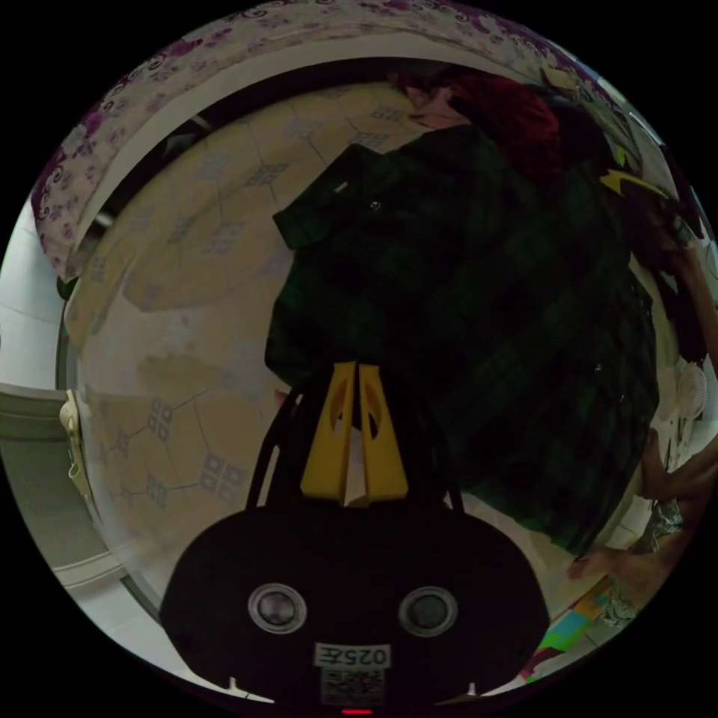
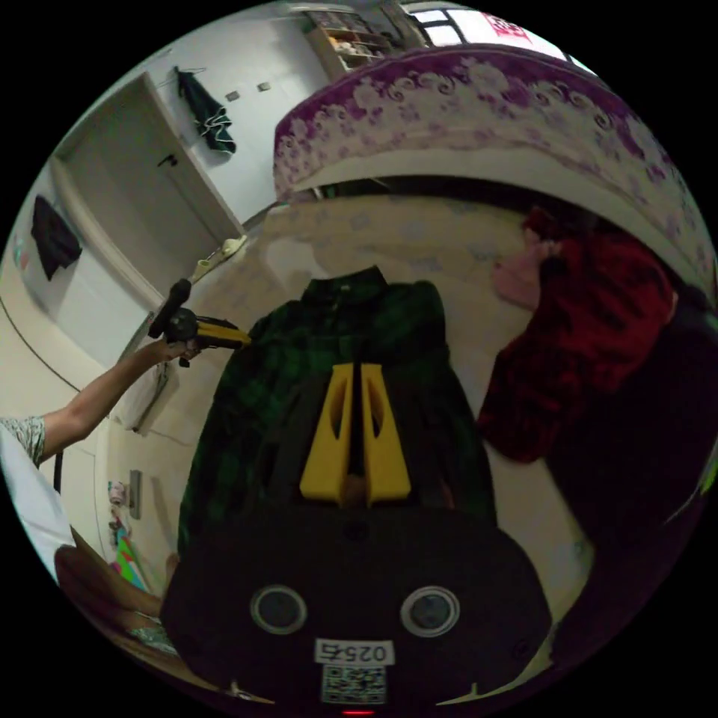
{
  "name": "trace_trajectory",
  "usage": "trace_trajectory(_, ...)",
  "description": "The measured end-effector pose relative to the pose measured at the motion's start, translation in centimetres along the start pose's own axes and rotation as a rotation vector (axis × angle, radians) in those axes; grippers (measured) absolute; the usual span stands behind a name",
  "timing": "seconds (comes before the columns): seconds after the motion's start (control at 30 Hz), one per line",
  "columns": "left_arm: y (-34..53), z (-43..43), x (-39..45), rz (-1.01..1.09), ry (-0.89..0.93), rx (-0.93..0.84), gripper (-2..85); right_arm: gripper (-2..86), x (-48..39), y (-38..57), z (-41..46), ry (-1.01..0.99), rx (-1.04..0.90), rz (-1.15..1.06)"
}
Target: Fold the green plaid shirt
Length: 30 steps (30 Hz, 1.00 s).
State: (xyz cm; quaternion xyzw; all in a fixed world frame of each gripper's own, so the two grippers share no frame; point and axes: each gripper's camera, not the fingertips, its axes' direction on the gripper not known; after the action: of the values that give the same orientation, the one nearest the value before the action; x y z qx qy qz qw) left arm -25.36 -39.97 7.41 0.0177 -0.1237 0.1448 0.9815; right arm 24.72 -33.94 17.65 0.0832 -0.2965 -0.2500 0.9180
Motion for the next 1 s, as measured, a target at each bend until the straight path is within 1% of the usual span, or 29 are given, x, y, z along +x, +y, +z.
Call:
trace_trajectory(0.1, 0.0, -1.0, -1.2, -0.039, 0.001, 0.049, -0.9, -0.8, 0.3, -4.4, 1.3, 0.059, -0.034, -0.077)
trace_trajectory(0.17, -0.4, -0.9, -2.5, -0.083, 0.027, 0.06, -0.9, -0.7, 1.5, -7.4, 5.4, 0.145, -0.126, -0.129)
trace_trajectory(0.23, -0.6, -0.1, -3.5, -0.131, 0.045, 0.052, -0.9, -0.5, 3.0, -8.9, 9.3, 0.153, -0.201, -0.133)
trace_trajectory(0.33, -0.4, 2.1, -4.5, -0.167, 0.06, -0.007, -0.7, 0.5, 5.3, -9.6, 14.4, 0.104, -0.293, -0.061)
trace_trajectory(0.4, 0.3, 3.4, -4.9, -0.179, 0.067, -0.031, -0.5, 2.3, 5.9, -9.3, 15.9, 0.083, -0.289, -0.08)
trace_trajectory(0.5, 2.5, 2.5, -6.2, -0.27, 0.074, 0.043, 2.0, 7.9, 6.6, -9.1, 15.9, 0.091, -0.254, -0.097)
trace_trajectory(0.57, 5.6, 0.3, -7.8, -0.384, 0.087, 0.123, 3.4, 11.6, 7.3, -9.1, 14.0, 0.027, -0.207, -0.081)
trace_trajectory(0.63, 8.5, -2.0, -7.9, -0.441, 0.131, 0.206, 3.2, 12.2, 7.5, -9.3, 12.2, -0.042, -0.161, -0.085)
trace_trajectory(0.67, 10.3, -3.5, -7.2, -0.45, 0.186, 0.271, 3.2, 13.2, 7.5, -9.5, 11.2, -0.106, -0.144, -0.097)
trace_trajectory(0.7, 11.0, -4.1, -6.6, -0.449, 0.215, 0.292, 3.2, 13.6, 7.5, -9.7, 11.0, -0.131, -0.146, -0.098)
trace_trajectory(0.77, 12.8, -5.3, -2.8, -0.427, 0.274, 0.33, 3.7, 14.6, 7.6, -10.3, 11.1, -0.133, -0.205, -0.062)
trace_trajectory(0.87, 13.7, -5.0, 2.7, -0.385, 0.291, 0.368, 4.5, 13.9, 8.6, -9.8, 13.0, -0.117, -0.249, 0.015)
trace_trajectory(0.93, 13.5, -4.2, 5.2, -0.407, 0.249, 0.379, 4.8, 13.6, 9.4, -9.3, 14.6, -0.115, -0.269, 0.064)
trace_trajectory(1.0, 12.7, -3.3, 7.1, -0.375, 0.249, 0.382, 5.4, 13.3, 9.9, -9.1, 15.8, -0.14, -0.264, 0.123)
